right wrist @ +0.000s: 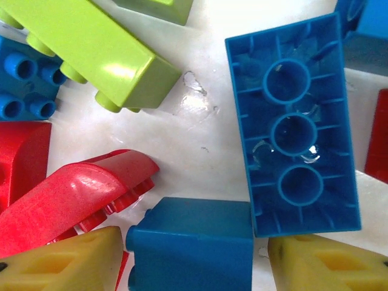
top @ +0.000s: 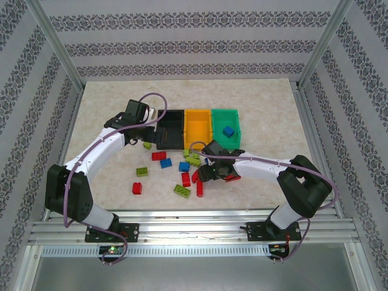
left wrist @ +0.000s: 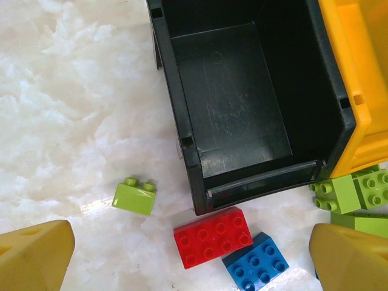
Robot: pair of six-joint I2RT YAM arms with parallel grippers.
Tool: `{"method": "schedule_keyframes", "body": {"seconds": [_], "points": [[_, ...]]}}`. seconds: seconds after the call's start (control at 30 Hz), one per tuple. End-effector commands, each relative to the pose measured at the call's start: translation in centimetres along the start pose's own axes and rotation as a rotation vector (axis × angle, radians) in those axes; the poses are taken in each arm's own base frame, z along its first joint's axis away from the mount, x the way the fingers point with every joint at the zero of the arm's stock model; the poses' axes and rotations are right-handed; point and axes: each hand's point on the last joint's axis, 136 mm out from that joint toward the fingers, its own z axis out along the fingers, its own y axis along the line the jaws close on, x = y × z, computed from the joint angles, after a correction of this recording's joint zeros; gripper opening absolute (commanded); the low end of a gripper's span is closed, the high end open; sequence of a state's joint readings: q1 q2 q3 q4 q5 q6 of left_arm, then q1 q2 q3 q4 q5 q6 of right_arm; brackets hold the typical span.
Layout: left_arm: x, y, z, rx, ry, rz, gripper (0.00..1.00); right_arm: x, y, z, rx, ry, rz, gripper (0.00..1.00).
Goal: Sort the legos into containers by color
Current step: Pick up the lego from the bottom-center of the table, then place the lego in the container.
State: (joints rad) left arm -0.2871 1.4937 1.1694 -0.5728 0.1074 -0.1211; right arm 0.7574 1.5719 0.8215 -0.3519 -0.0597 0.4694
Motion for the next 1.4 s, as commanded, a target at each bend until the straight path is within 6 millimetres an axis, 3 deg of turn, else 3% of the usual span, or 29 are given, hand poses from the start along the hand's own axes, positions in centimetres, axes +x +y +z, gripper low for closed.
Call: {"method": "schedule_keyframes", "body": {"seconds": [0.0, 0.33, 0.43, 0.57, 0.67, 0.87, 1.07, 1.23, 1.37], "points": [[-0.2, -0.5, -0.4, 0.009, 0.009, 0.03, 1.0, 0.6, -0.6, 0.3, 0.037, -0.005, -0.008, 0.63], [0.2, -0.4, 0.1, 0.004, 0.033, 0.026, 1.0, 0.7, -0.7, 0.7, 0.062, 0.024, -0.015, 0.56], [-0.2, -0.5, 0.0, 0.009, 0.02, 0.029, 1.0, 0.7, -0.6, 0.5, 0.058, 0.021, -0.019, 0.44], [0.1, -0.4, 0.1, 0.004, 0.032, 0.027, 0.99, 0.1, -0.6, -0.5, 0.053, -0.023, -0.022, 0.36], [-0.1, -0.5, 0.1, 0.012, 0.025, 0.028, 1.0, -0.9, -0.3, -1.9, 0.05, -0.057, -0.05, 0.36], [-0.1, -0.6, 0.3, 0.016, 0.031, 0.027, 1.0, -6.5, -0.9, -7.2, -0.009, -0.227, -0.033, 0.37], [0.1, -0.3, 0.6, -0.003, 0.042, 0.035, 1.0, -13.2, -4.2, -10.9, -0.018, -0.398, 0.069, 0.37], [0.3, -0.1, 0.9, -0.01, 0.061, 0.041, 1.0, -17.6, -6.8, -10.9, 0.0, -0.438, 0.121, 0.37], [0.3, -0.1, 1.1, -0.01, 0.066, 0.04, 1.0, -19.9, -9.1, -8.9, 0.03, -0.417, 0.15, 0.38]]}}
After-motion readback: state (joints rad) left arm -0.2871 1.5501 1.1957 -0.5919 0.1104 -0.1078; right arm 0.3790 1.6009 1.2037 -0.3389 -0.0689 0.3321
